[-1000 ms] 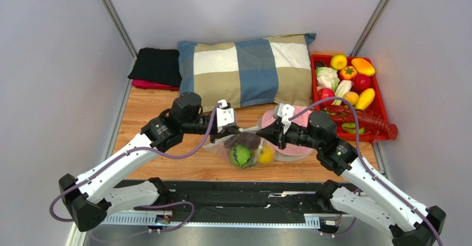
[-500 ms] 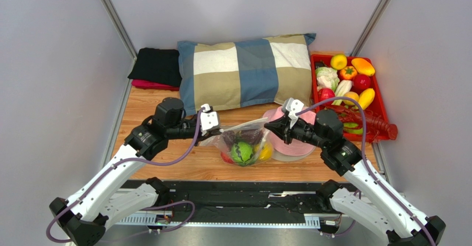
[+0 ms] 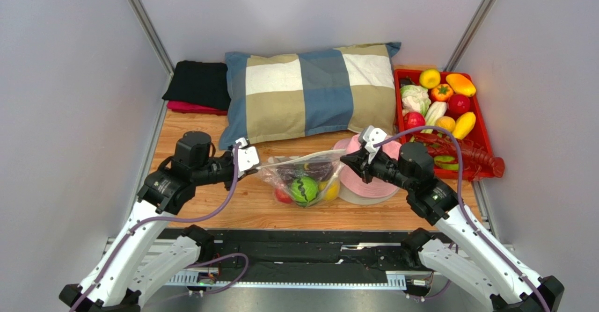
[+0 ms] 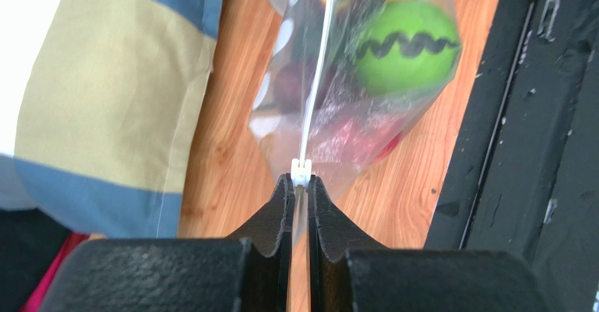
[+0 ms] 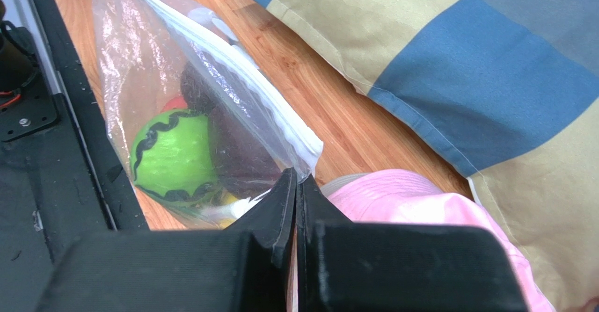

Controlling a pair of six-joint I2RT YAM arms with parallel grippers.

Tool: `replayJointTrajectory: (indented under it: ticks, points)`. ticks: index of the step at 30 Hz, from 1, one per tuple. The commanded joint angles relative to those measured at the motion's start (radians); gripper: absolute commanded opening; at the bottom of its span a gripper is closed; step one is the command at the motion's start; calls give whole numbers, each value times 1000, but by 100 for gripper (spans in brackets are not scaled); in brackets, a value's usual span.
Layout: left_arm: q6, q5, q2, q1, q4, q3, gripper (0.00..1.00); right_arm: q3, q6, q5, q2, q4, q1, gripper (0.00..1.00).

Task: Place the food in the zip-top bag and seal the zipper
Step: Zip the zipper food storage bag at the center of the board, then place the zipper food storage bag at the center of the board.

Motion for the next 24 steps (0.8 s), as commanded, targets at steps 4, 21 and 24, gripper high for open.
replayJointTrajectory:
  ticks: [4,21,24]
  points:
    - [72,-80,-59,69,-114,-16,0,-2,-18,73,2,41,-20,0]
    - [-11,-228,166,124,128,58,1,161,159,34,414,279,-19,0]
    - [-35,-238,249,158,194,89,2,166,148,53,465,360,-19,0]
